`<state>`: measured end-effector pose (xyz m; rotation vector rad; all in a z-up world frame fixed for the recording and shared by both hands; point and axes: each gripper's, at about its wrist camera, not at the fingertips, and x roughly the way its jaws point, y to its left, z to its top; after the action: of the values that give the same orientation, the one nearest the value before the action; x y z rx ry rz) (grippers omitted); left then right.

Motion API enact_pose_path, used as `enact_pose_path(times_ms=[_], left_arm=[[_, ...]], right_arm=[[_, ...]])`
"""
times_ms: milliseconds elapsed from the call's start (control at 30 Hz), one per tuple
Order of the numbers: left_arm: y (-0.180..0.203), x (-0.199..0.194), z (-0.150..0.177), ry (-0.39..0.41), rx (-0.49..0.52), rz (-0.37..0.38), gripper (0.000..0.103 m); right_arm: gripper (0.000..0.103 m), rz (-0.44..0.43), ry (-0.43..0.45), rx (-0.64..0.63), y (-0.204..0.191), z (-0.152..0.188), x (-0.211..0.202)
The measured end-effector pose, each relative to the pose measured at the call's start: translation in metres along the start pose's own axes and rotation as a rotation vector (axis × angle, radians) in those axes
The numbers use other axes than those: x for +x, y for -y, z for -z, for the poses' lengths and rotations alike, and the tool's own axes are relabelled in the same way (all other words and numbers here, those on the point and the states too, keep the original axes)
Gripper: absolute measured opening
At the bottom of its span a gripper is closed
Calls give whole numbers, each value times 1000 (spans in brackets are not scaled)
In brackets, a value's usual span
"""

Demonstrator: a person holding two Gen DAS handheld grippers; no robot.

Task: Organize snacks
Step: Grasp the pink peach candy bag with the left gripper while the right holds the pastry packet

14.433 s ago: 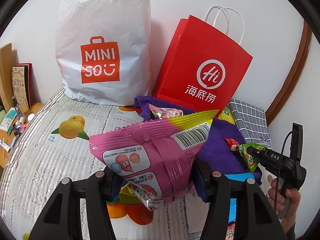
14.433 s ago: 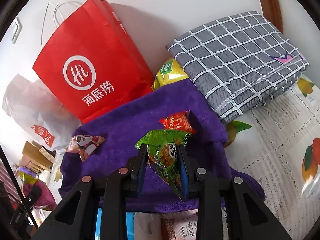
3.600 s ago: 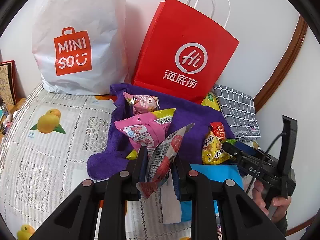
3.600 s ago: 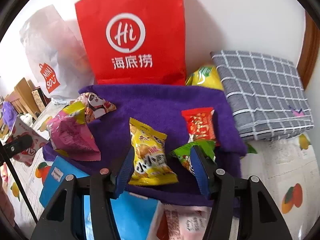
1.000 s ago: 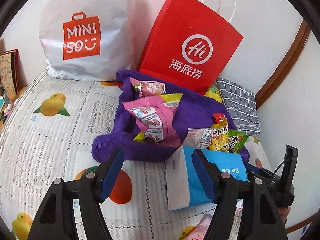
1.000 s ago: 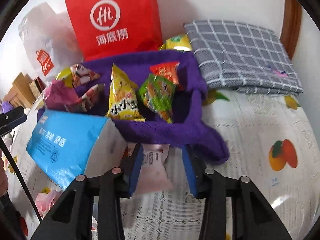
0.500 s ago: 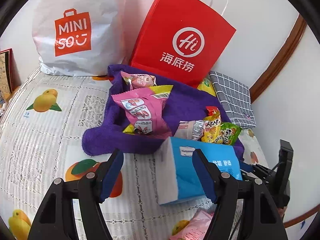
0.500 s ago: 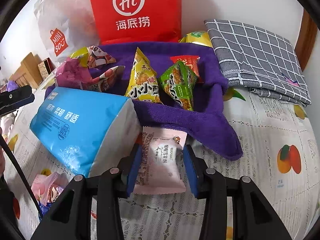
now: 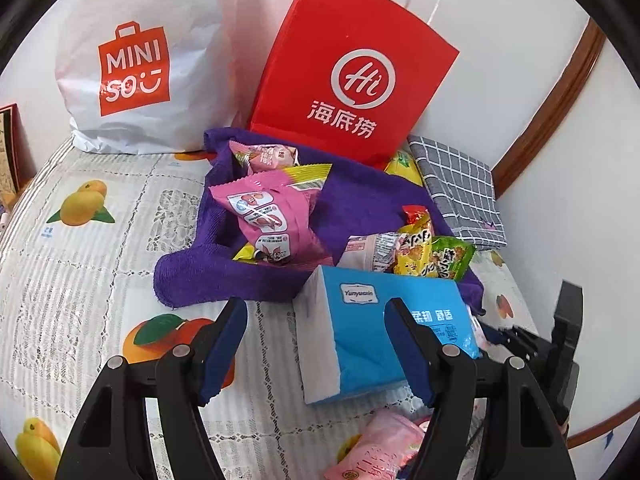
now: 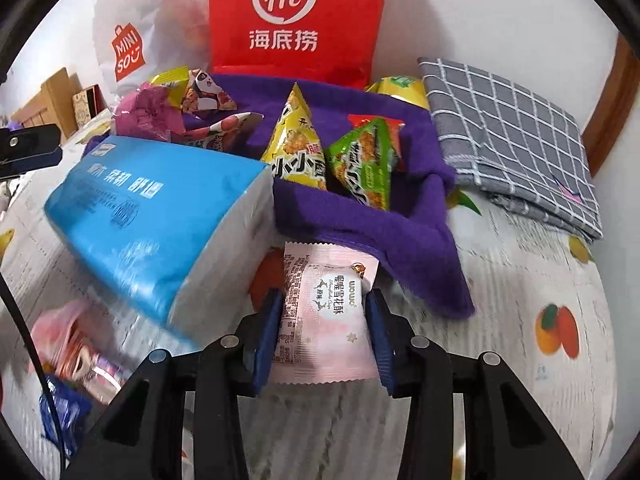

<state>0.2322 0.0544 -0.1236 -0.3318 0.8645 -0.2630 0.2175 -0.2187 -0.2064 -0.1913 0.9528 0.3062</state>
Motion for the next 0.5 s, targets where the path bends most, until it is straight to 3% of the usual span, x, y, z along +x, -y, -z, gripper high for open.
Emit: enact_pose_path(times_ms=[233,300,500], left_arm=[[9,-3,3,-10,25,41,69],[15,-3,5,-16,52,47,69],[35,-12,17,-25,127,91,69]], right_arm=[[42,82,73,95,17,41,-40],[42,72,90,130,21,47,-44],[42,-5,14,312,48,53,-30]])
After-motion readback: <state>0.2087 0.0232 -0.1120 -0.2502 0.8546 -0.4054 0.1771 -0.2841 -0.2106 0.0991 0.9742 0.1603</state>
